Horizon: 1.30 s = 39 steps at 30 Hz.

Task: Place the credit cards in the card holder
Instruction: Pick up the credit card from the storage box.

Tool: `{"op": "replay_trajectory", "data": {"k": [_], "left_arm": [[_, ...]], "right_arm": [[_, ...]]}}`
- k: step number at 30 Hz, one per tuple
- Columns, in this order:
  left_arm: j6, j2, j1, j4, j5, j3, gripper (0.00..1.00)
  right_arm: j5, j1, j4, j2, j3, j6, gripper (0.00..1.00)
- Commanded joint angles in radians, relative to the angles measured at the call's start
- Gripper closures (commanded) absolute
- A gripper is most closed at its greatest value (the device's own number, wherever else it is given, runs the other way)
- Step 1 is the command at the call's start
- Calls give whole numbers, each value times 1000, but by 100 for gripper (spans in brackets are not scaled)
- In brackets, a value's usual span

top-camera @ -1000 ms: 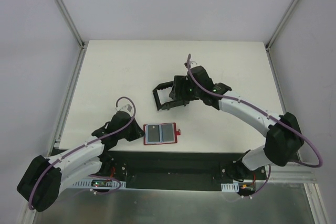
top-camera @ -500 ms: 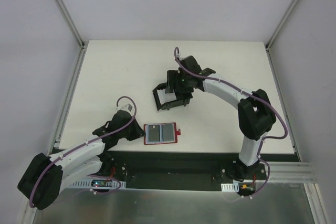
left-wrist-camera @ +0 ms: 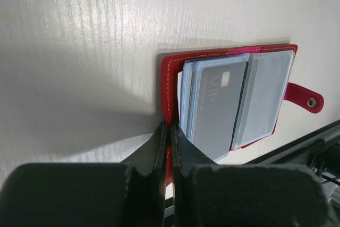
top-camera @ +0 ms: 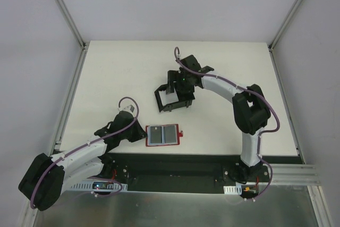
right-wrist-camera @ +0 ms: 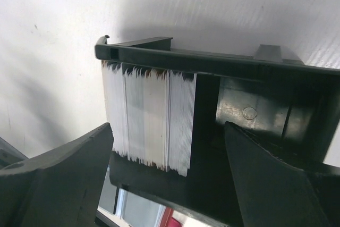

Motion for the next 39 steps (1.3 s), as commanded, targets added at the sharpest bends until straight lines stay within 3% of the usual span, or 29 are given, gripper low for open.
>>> {"op": "replay_trajectory", "data": {"k": [1,10,19,34,39], "left_arm": [[31,14,-6,-14,3,24,100],[37,25,-6,-12,11,29,100],[46,52,-6,-4,17,42,100],[49,68,-6,-1,29,45,100],[49,82,-6,23,35,47,100]], "right_arm": [[-42,0,-23,46,50,-12,12],[-91,1,-28,86,66,-12,11],[-91,0,0,6,35,-17,30],[-70,-2,-9,-17,27,-18,48],[-38,-5,-20,-24,27,-26,59]]}}
